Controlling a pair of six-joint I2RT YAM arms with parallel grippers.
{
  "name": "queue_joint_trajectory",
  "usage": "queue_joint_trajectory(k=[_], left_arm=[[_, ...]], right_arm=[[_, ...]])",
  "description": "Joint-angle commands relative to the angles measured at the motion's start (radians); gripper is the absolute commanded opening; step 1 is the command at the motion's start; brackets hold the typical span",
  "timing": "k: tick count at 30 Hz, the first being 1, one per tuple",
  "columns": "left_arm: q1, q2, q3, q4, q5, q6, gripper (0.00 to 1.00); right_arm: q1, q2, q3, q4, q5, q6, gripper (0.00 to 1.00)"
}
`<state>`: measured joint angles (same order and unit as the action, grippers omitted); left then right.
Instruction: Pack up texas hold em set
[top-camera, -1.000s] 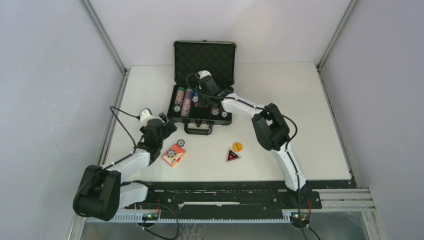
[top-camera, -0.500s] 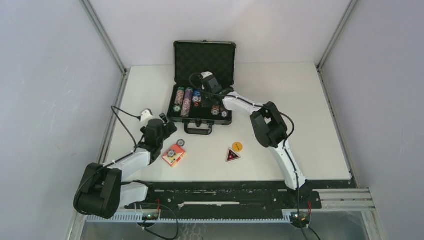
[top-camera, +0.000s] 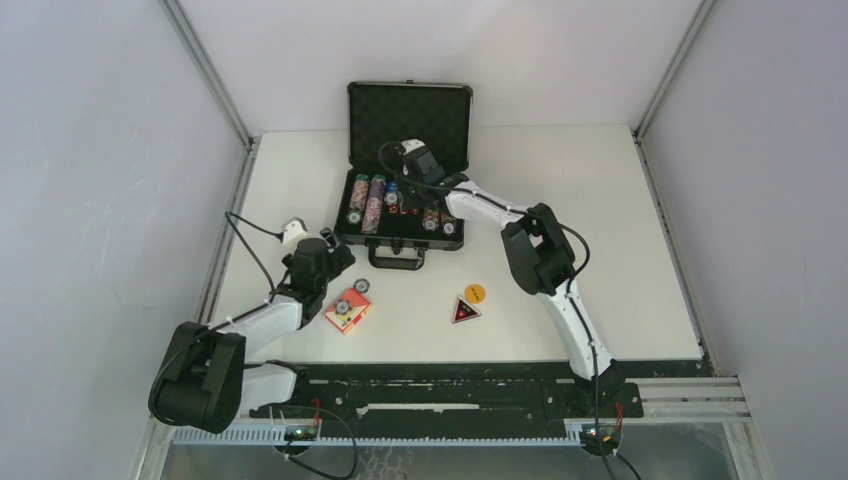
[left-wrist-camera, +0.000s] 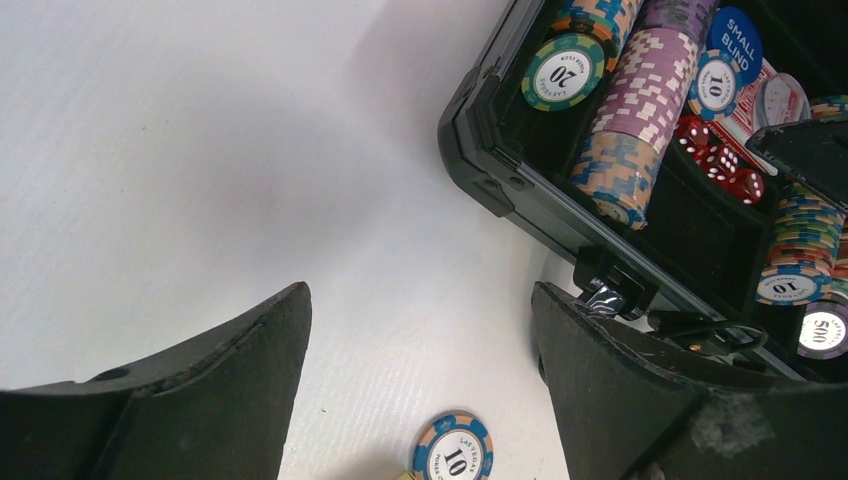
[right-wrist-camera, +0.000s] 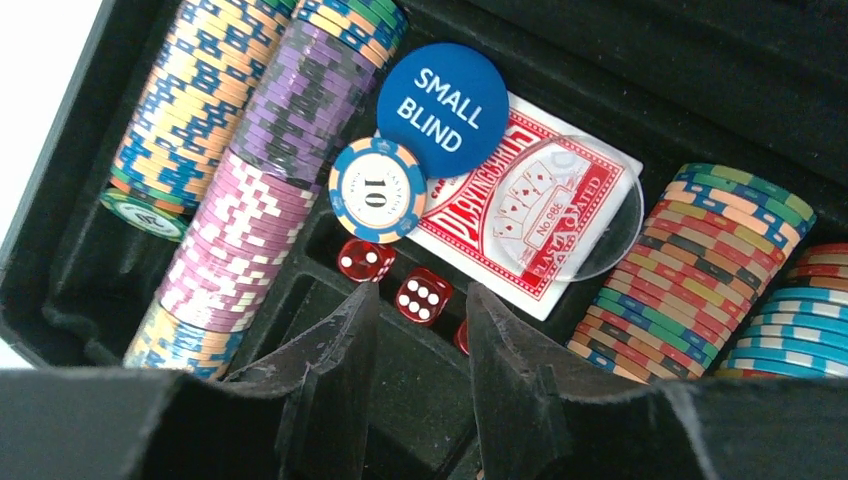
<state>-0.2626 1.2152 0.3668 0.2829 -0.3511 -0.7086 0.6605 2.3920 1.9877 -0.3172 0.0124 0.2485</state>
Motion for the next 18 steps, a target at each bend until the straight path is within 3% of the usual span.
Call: queue_joint_trajectory(k=[1,18], left_arm=[[-0.006,0.009,0.023,0.036,0.01,-0.002,0.86],[-0.005,-0.006,0.02,0.045,0.043,-0.016,0.85]], right_arm=[[0.001,-0.09,-0.072,0.084,0.029,-0.005,0.46],[0.011,-0.56,-0.684,0.282,0.209,-0.019,0.45]])
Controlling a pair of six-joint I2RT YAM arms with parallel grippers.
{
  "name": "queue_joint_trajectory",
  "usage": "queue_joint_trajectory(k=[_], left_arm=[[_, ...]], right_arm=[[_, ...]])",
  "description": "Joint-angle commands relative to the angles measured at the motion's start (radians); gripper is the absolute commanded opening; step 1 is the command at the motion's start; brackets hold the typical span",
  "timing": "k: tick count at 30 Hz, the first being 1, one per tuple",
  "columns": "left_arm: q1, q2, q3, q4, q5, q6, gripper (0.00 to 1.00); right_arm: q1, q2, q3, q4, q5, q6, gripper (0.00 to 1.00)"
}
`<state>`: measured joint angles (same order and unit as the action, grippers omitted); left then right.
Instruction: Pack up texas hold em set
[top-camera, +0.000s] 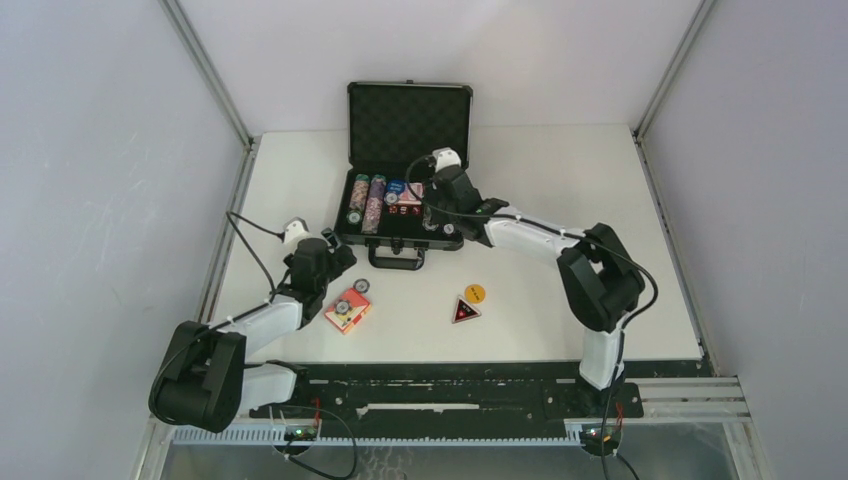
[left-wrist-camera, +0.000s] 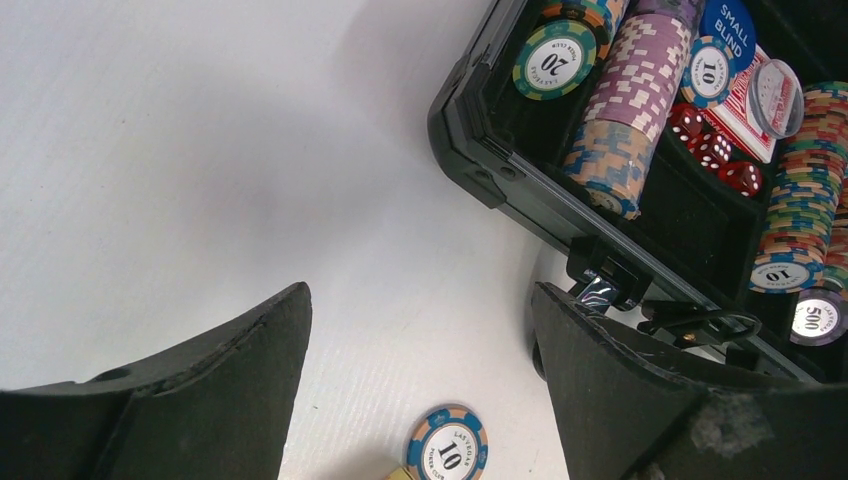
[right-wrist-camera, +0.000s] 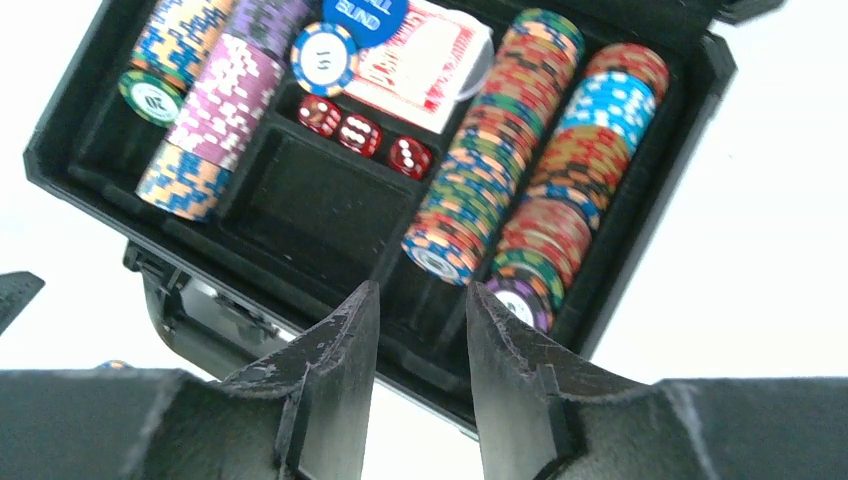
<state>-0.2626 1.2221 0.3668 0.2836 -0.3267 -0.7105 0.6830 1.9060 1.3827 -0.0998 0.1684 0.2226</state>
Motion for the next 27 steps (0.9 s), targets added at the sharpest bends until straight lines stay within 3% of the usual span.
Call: queue_joint_trajectory(k=[1,11,19,27], left_arm=[[-0.006,-0.013,0.02,0.045,0.021,-0.014,0.85],[-0.006,-0.014,0.02,0.049,0.044,-0.024,0.85],[-0.004,-0.016,0.019,0.049,0.045,-0.023,0.85],[-0.005,-0.014,0.019,0.049,0.049,-0.023,0.85]], right_arm=[[-0.014,-0.084,-0.101,0.063,0.062,0.01,0.45],[-0.015,-0.14,-0.257,0.054,0.174,0.059,0.44],[-0.013,-0.119,-0.261,0.043,0.165,0.057,0.43],[-0.029,-0.072,-0.261,0.022,0.112,0.08,0.34]])
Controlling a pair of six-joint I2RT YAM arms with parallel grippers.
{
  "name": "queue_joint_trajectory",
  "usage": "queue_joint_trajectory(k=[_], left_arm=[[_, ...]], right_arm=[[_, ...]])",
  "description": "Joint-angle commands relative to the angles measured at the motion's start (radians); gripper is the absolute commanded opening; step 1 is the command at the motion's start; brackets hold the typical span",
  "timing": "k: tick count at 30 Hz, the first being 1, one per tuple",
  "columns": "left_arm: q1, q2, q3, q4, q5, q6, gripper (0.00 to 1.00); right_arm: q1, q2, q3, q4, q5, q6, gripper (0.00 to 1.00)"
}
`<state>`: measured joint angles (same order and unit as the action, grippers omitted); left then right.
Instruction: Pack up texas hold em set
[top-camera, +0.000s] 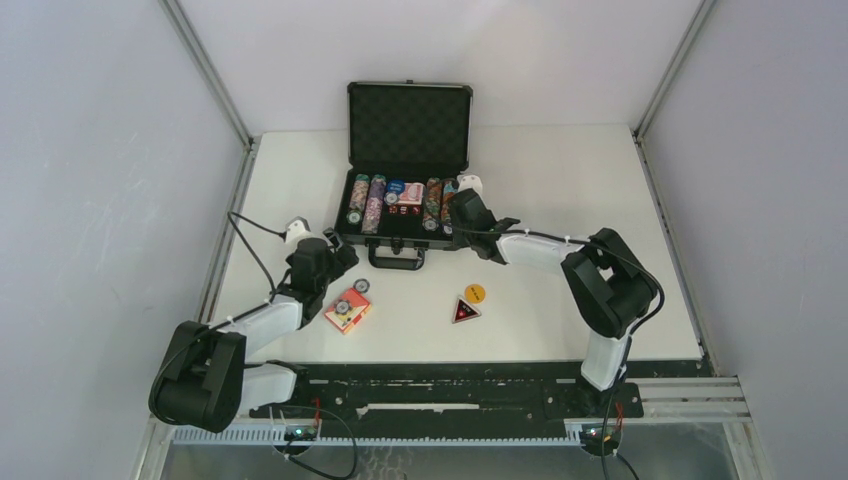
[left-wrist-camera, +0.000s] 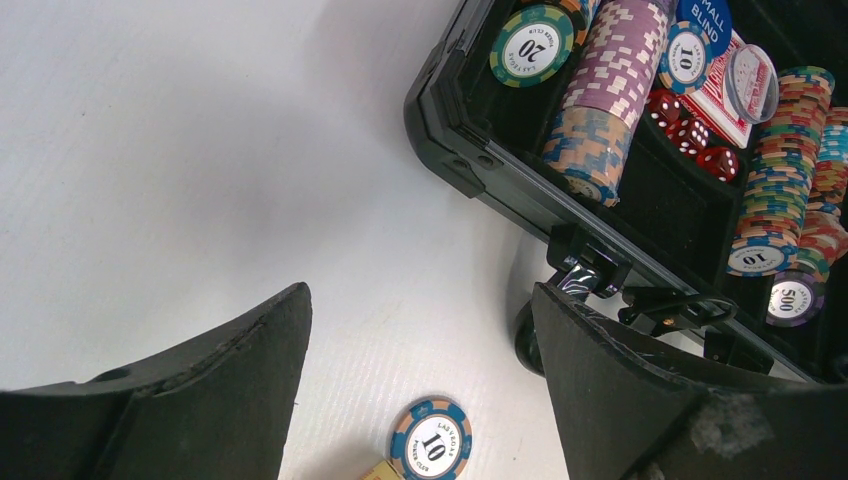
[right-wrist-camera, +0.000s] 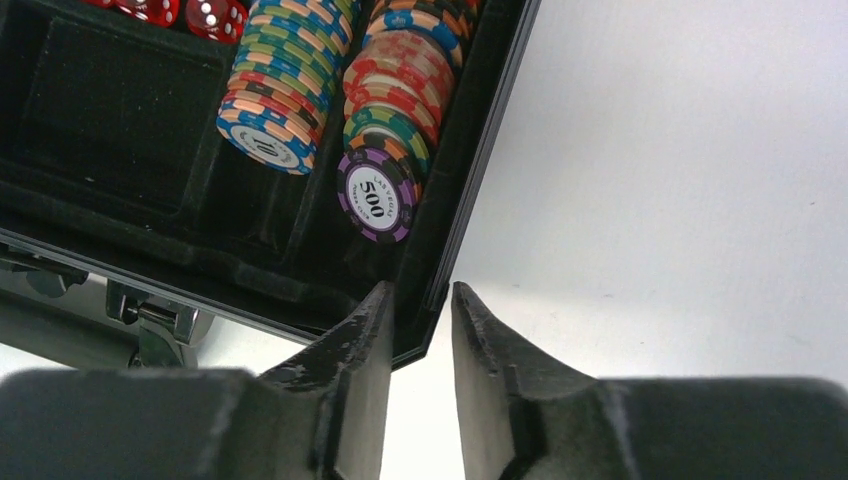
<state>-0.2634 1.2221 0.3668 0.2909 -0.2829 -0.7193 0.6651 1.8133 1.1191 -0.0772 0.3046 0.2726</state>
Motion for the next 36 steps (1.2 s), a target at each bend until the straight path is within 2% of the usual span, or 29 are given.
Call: queue_joint_trajectory(k=[1,5,8,11,19,36], left_arm=[[-0.005,-0.014,0.019,0.041,0.006,-0.014,0.85],[-0.004,-0.014,0.02,0.04,0.008,-0.013,0.85],[-0.004,-0.013,0.019,0.041,0.009,-0.014,0.85],[-0.005,-0.012,0.02,0.04,0.011,-0.014,0.85],[-0.005,-0.017,0.02,0.038,0.013,-0.014,0.85],[-0.005,-0.047,0.011,0.037,0.022,-0.018,0.85]], right_arm=[[-0.015,0.027,0.002,-0.004,-0.031,0.035,0.33],[-0.031,0.042,0.002,-0.024,-0.062,0.058,0.27],[-0.033,0.041,0.003,-0.04,-0.059,0.063,0.19],[-0.033,0.032,0.002,-0.058,-0.035,0.068,0.0],[-0.095,0.007,-0.001,-0.132,-0.027,0.109,0.0],[-0.16,-0.126,-0.141,-0.155,-0.001,0.147,0.0]])
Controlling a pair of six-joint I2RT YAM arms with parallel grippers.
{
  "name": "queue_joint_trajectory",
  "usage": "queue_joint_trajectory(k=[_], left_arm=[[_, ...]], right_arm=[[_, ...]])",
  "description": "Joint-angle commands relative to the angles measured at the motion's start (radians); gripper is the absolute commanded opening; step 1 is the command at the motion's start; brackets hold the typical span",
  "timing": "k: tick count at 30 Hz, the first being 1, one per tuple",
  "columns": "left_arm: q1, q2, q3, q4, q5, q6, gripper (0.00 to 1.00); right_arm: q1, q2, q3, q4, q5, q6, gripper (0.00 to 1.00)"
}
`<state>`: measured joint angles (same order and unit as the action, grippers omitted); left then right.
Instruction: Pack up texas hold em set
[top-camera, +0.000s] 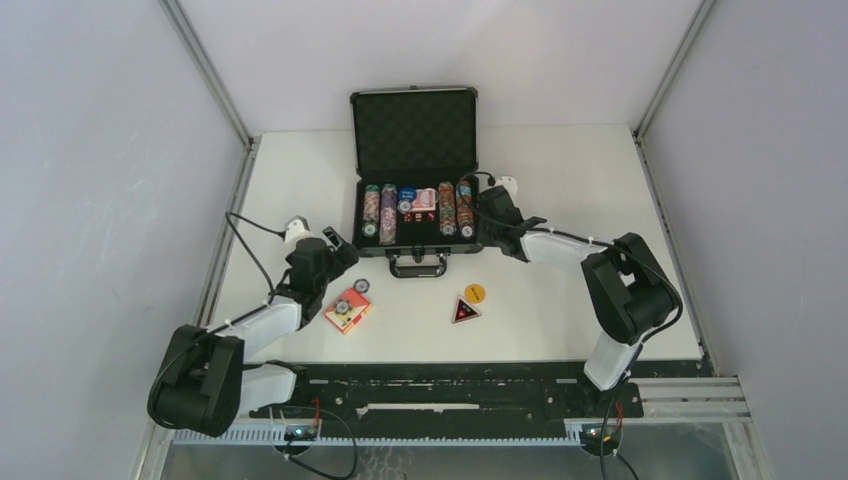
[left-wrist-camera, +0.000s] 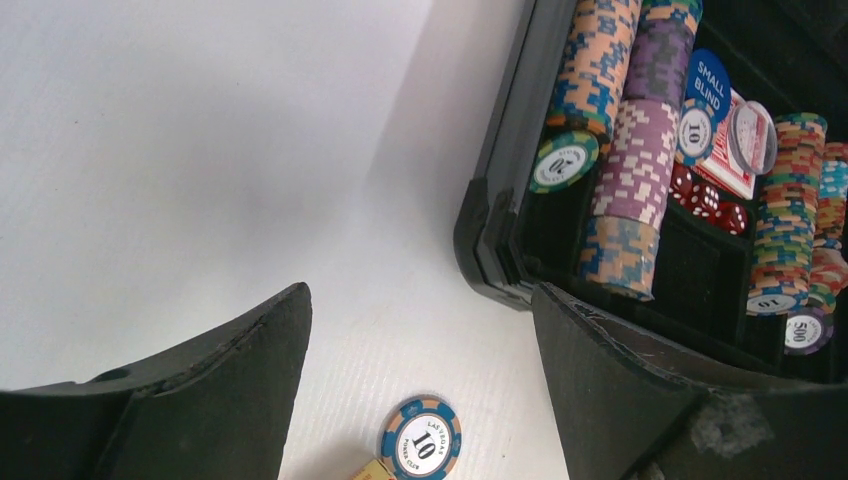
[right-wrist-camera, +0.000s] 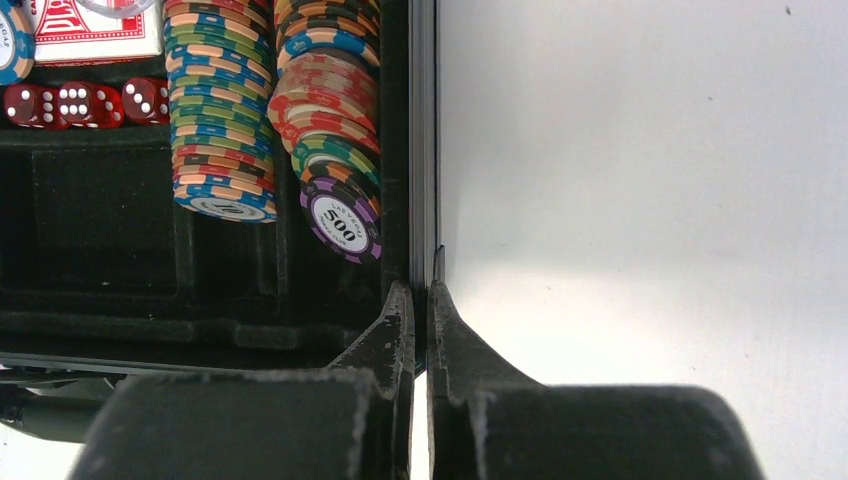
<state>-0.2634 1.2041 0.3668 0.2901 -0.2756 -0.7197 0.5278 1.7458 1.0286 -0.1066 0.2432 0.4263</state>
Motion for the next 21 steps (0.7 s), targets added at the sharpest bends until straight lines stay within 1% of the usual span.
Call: queue_joint_trajectory(k=[1,11,15,17,20,21], left_arm=[[-0.005,-0.029,0.01,0.038,0.017,-0.019,0.85],[-0.005,-0.029,0.007,0.043,0.02,-0.024,0.85],[-0.005,-0.031,0.005,0.047,0.016,-0.024,0.85],[-0.005,-0.038,0.004,0.048,0.013,-0.021,0.85],[-0.005,-0.047,0.002,0.047,0.01,-0.02,0.85],[-0.005,-0.051,0.001,0.044,0.008,-0.019,0.85]], right_arm=[[-0.024,-0.067,-0.063,-0.123,0.063,-0.002,0.0],[-0.065,-0.152,-0.147,-0.141,0.083,0.026,0.0],[-0.06,-0.204,-0.162,-0.11,0.07,0.009,0.0],[-0.043,-0.245,-0.163,-0.095,0.077,-0.002,0.12],[-0.01,-0.311,-0.158,-0.078,0.085,-0.024,0.4],[0.003,-0.331,-0.152,-0.077,0.088,-0.029,0.46]])
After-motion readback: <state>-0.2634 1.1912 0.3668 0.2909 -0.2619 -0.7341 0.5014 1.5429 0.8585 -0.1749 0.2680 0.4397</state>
